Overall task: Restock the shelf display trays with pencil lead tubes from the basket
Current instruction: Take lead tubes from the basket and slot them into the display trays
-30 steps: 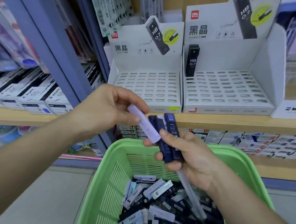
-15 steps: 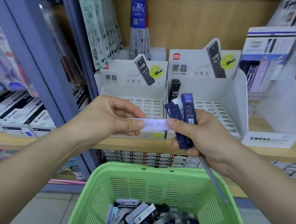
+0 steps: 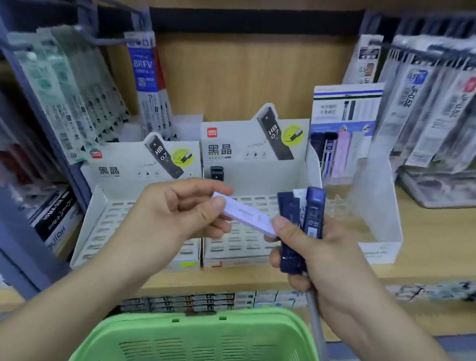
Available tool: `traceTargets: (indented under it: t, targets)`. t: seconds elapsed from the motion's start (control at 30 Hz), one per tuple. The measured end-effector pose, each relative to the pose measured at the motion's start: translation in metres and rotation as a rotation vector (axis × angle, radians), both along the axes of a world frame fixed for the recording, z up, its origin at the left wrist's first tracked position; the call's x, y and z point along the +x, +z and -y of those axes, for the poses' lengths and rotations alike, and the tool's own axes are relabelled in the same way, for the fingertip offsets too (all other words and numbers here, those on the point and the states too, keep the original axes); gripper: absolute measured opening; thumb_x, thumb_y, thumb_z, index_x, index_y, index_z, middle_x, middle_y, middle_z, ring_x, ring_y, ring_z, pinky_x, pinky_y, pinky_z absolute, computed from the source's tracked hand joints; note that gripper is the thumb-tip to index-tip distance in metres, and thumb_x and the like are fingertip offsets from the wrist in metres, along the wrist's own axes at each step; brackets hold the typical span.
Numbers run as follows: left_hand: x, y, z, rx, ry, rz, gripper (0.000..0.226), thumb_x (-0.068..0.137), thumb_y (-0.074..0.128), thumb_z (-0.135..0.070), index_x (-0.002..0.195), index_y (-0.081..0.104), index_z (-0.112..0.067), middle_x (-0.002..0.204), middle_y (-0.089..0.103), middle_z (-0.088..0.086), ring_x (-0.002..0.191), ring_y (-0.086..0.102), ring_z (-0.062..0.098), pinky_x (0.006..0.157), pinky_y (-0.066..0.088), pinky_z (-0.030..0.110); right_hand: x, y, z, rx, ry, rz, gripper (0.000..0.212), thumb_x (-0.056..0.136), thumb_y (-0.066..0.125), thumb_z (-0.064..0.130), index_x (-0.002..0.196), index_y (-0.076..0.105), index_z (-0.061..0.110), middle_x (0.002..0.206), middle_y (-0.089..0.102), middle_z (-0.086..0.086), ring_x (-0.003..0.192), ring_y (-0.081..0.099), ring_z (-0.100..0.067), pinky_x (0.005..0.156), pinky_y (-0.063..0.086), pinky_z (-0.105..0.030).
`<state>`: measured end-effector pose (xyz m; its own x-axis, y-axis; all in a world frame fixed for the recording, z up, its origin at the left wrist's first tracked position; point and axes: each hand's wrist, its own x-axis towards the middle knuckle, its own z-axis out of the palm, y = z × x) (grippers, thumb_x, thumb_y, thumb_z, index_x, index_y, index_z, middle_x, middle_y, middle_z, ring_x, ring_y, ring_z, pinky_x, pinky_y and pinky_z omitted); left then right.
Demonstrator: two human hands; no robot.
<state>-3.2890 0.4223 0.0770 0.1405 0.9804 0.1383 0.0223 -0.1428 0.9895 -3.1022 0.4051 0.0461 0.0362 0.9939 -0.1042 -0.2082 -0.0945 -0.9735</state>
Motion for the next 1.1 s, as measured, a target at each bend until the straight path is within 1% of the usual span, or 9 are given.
traceTargets:
  t: [0.17, 0.33, 0.43, 0.53, 0.63, 0.7, 0.8, 0.93, 1.1]
  targets:
    - [0.037, 0.013, -0.031, 0.024, -0.024, -0.08, 0.014, 0.084, 0.062, 0.003, 0.086, 0.07, -0.009, 0.073, 0.071, 0.014, 0.061, 0.067, 0.019, 0.06, 0.055, 0.021, 0.021, -0.004, -0.007, -0.013, -0.091, -0.098, 0.01, 0.091, 0.066, 0.016, 0.098, 0.06, 0.012, 0.068, 0.068, 0.002, 0.048, 0.057, -0.011, 0.036, 0.029, -0.017]
    - [0.078, 0.011, -0.046, 0.021, -0.108, -0.378, 0.015, 0.07, 0.081, -0.007, 0.071, 0.067, -0.013, 0.064, 0.067, 0.007, 0.06, 0.057, 0.017, 0.064, 0.045, 0.029, 0.055, -0.002, -0.028, -0.002, -0.262, -0.25, 0.015, 0.091, 0.066, 0.018, 0.1, 0.06, 0.009, 0.066, 0.059, -0.005, 0.048, 0.057, -0.01, 0.034, 0.029, -0.018]
    - [0.103, 0.012, -0.047, 0.002, -0.261, -0.466, 0.032, 0.073, 0.079, -0.003, 0.096, 0.062, -0.02, 0.07, 0.067, 0.006, 0.057, 0.059, 0.016, 0.063, 0.044, 0.032, 0.068, -0.003, -0.036, 0.017, -0.264, -0.27, 0.016, 0.092, 0.065, 0.021, 0.103, 0.062, 0.009, 0.066, 0.063, -0.001, 0.048, 0.058, -0.008, 0.035, 0.03, -0.018]
    - [0.12, 0.015, -0.053, 0.038, -0.405, -0.543, 0.063, 0.078, 0.075, -0.004, 0.121, 0.051, -0.045, 0.08, 0.066, 0.004, 0.056, 0.058, 0.02, 0.059, 0.046, 0.032, 0.075, -0.004, -0.039, 0.03, -0.188, -0.262, 0.015, 0.093, 0.063, 0.023, 0.104, 0.064, 0.014, 0.065, 0.066, 0.003, 0.047, 0.057, -0.007, 0.037, 0.03, -0.018]
    - [0.13, 0.016, -0.06, 0.082, -0.382, -0.51, 0.067, 0.079, 0.075, -0.003, 0.126, 0.052, -0.045, 0.08, 0.063, 0.008, 0.057, 0.055, 0.022, 0.061, 0.051, 0.039, 0.085, -0.005, -0.042, 0.043, -0.139, -0.269, 0.011, 0.092, 0.063, 0.022, 0.1, 0.062, 0.015, 0.06, 0.063, 0.005, 0.044, 0.051, -0.006, 0.036, 0.029, -0.018]
    - [0.136, 0.017, -0.065, 0.117, -0.313, -0.463, 0.062, 0.075, 0.077, 0.0, 0.12, 0.056, -0.037, 0.078, 0.067, 0.009, 0.059, 0.056, 0.024, 0.065, 0.053, 0.039, 0.092, -0.006, -0.045, 0.054, -0.129, -0.272, 0.014, 0.091, 0.063, 0.022, 0.103, 0.063, 0.015, 0.071, 0.069, 0.001, 0.048, 0.053, -0.009, 0.035, 0.028, -0.018]
    - [0.142, 0.021, -0.073, 0.182, -0.174, -0.364, 0.057, 0.07, 0.079, 0.004, 0.109, 0.053, -0.029, 0.083, 0.071, 0.017, 0.065, 0.06, 0.026, 0.065, 0.054, 0.032, 0.099, -0.01, -0.048, 0.03, -0.102, -0.242, 0.021, 0.089, 0.065, 0.023, 0.107, 0.064, 0.012, 0.079, 0.07, -0.004, 0.052, 0.056, -0.012, 0.035, 0.029, -0.018]
    - [0.148, 0.024, -0.083, 0.215, -0.121, -0.203, 0.044, 0.071, 0.076, 0.006, 0.101, 0.06, -0.022, 0.086, 0.071, 0.017, 0.073, 0.066, 0.024, 0.07, 0.058, 0.034, 0.099, -0.01, -0.05, 0.019, -0.003, -0.265, 0.034, 0.081, 0.066, 0.029, 0.112, 0.065, 0.016, 0.088, 0.075, -0.012, 0.05, 0.055, -0.011, 0.035, 0.027, -0.017]
    - [0.149, 0.024, -0.094, 0.192, -0.19, -0.175, 0.028, 0.085, 0.064, -0.001, 0.107, 0.067, -0.018, 0.087, 0.074, 0.01, 0.079, 0.069, 0.016, 0.073, 0.054, 0.021, 0.105, -0.013, -0.054, 0.044, -0.096, -0.31, 0.021, 0.086, 0.064, 0.024, 0.102, 0.067, 0.011, 0.076, 0.072, -0.009, 0.049, 0.052, -0.01, 0.034, 0.026, -0.016]
